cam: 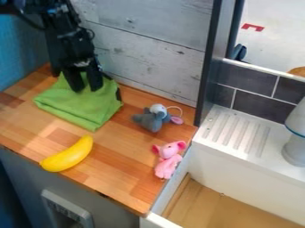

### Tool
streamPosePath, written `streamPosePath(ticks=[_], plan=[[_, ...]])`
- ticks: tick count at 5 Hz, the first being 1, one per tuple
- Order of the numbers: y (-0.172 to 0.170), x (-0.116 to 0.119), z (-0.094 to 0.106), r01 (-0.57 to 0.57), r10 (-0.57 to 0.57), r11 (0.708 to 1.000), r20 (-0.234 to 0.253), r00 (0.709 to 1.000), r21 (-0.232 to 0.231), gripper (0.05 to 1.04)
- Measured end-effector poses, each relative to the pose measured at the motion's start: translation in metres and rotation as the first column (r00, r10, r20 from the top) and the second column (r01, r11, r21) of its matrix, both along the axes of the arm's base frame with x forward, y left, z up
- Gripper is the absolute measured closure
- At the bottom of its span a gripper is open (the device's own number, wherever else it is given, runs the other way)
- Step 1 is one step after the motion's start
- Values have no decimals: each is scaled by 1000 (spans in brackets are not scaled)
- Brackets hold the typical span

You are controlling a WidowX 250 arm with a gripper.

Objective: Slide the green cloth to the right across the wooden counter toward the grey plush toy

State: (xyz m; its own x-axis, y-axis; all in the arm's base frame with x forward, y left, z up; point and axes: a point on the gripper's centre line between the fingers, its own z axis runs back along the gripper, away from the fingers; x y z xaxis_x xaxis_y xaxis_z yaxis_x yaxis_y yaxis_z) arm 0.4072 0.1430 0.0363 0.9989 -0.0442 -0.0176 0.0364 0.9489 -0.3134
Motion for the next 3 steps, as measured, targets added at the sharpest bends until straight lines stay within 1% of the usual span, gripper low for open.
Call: streamPosePath(ticks=[1,2,3], plan=[[21,-8,39,-38,25,986,84,996,165,83],[28,-27,66,-58,29,956,107,994,287,83],[17,-48,77,-19,8,946,34,999,323,83]])
